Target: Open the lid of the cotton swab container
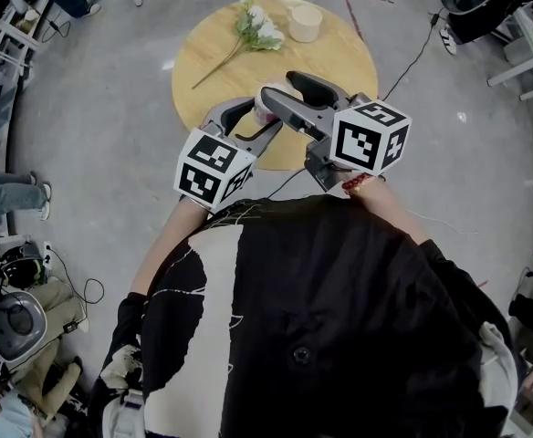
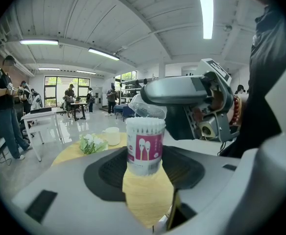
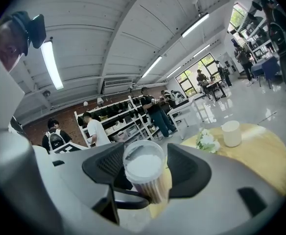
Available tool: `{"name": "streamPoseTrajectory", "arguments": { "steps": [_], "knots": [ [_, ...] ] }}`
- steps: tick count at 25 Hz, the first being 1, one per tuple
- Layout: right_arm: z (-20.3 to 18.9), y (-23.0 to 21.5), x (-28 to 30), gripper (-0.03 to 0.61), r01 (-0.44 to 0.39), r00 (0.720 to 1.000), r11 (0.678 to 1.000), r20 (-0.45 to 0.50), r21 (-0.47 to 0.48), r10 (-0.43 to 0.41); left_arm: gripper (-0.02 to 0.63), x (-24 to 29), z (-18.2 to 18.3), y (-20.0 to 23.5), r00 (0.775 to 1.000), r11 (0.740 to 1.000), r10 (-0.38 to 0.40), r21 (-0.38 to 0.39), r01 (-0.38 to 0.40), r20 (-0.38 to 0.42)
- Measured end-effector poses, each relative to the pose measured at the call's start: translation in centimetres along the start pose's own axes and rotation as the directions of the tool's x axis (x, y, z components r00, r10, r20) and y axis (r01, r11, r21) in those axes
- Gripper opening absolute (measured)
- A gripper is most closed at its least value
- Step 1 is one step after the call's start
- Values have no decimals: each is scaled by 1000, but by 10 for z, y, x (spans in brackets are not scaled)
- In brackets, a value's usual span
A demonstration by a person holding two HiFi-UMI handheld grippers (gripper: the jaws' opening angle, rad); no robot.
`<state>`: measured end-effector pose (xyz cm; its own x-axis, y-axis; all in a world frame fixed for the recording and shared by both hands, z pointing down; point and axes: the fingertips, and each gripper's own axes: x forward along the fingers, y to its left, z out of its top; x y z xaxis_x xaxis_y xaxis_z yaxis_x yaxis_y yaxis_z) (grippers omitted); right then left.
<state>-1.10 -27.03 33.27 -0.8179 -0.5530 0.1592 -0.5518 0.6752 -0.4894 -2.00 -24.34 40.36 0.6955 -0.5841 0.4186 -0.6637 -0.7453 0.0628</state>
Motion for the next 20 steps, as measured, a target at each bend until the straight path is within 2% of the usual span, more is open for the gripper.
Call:
{"name": "streamPoseTrajectory", "arguments": {
  "steps": [9, 20],
  "knots": [
    [5, -1, -3, 281, 14, 1000, 1000, 16, 0, -14, 233, -1, -1, 1, 1000, 1000, 5, 4, -6, 6],
    [12, 2, -7, 281, 15, 998, 1000, 59, 9, -16, 233, -6, -1, 4, 1000, 1000, 14, -26, -13, 25]
  ]
}}
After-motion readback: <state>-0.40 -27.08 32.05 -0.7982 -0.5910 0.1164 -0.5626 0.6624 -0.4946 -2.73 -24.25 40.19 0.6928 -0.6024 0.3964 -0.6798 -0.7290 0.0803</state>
